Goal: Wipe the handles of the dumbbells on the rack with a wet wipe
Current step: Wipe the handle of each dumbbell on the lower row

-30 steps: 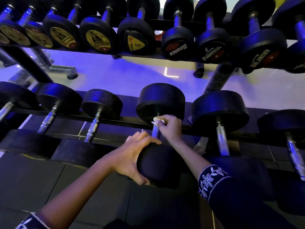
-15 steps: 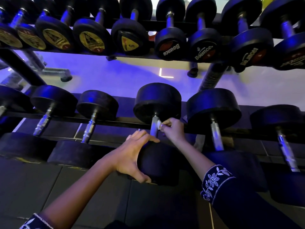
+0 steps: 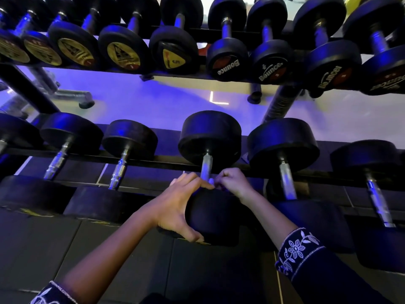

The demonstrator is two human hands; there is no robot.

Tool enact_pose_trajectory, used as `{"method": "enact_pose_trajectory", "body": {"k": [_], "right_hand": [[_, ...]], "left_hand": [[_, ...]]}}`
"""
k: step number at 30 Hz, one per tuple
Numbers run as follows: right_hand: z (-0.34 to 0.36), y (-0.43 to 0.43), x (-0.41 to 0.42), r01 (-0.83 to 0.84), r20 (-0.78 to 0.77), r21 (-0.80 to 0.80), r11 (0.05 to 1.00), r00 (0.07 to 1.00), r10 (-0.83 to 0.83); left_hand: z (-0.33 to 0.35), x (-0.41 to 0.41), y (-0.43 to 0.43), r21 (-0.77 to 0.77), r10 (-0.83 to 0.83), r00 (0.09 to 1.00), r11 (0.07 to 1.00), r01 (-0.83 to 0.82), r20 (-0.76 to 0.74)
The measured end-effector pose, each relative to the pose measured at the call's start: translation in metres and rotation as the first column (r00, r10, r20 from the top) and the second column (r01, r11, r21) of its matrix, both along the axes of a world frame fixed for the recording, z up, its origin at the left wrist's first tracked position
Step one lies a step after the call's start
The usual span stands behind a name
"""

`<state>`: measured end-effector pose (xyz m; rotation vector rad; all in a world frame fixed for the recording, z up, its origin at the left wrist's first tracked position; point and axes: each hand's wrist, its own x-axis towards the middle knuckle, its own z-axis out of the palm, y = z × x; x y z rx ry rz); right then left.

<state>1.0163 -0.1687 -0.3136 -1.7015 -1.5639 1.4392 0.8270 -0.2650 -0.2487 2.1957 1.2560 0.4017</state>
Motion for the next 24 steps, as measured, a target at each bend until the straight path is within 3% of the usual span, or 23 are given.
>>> {"method": "enact_pose_trajectory", "body": {"k": [2,3,5,7,8,10,11,13,14,18,22,24], "right_hand": [[-0.002,-0.002,0.003,-0.082,0.091,-0.013,0.997,0.992,0.083],[-0.001,-0.003,0.003,-0.079,0.058,-0.035,0.996,0.995,0.081],[0.004,-0.004,0.003,0.027,-0.158,-0.102,0.994,0.986,-0.043],[0.013,-0.002,0.003,0.13,-0.445,-0.214,0.968,0.869,-0.215],[0.016,0.001,0.003,0.146,-0.508,-0.235,0.961,0.825,-0.25],[0.012,0.005,0.002,0.139,-0.389,-0.163,0.977,0.901,-0.193],[0.007,0.005,0.0,0.115,-0.216,-0.096,0.989,0.967,-0.133],[-0.003,0.004,-0.002,0.113,0.039,-0.008,0.994,0.993,-0.112],[-0.006,0.004,-0.001,0.137,0.012,-0.023,0.99,0.991,-0.136],[-0.002,0.01,0.002,0.175,-0.435,-0.248,0.953,0.858,-0.271],[-0.008,0.018,0.004,0.189,-0.405,-0.319,0.929,0.859,-0.314],[-0.012,0.026,0.001,0.261,-0.426,-0.383,0.886,0.802,-0.42]], "left_hand": [[-0.001,-0.001,0.0,0.006,0.001,1.0,1.0,-0.001,0.002],[-0.001,-0.001,0.0,0.005,0.002,1.0,1.0,-0.002,0.004],[-0.001,-0.001,-0.002,0.004,0.009,1.0,1.0,-0.009,0.007],[-0.001,0.001,-0.002,0.014,0.012,1.0,1.0,-0.012,0.008],[-0.002,0.001,-0.002,0.019,0.011,1.0,1.0,-0.012,0.006],[-0.002,0.002,-0.002,0.029,0.01,1.0,1.0,-0.01,0.003],[-0.002,0.003,-0.002,0.031,0.006,1.0,0.999,-0.007,0.002],[-0.002,0.005,-0.002,0.042,0.001,1.0,0.999,-0.001,0.0],[-0.003,0.006,-0.002,0.046,0.001,1.0,0.999,-0.001,0.0],[-0.004,0.007,-0.002,0.065,0.006,1.0,0.998,-0.007,0.002],[-0.006,0.008,-0.002,0.088,0.008,1.0,0.996,-0.006,-0.02],[-0.009,0.012,-0.001,0.091,0.04,0.999,0.995,-0.04,0.004]]}}
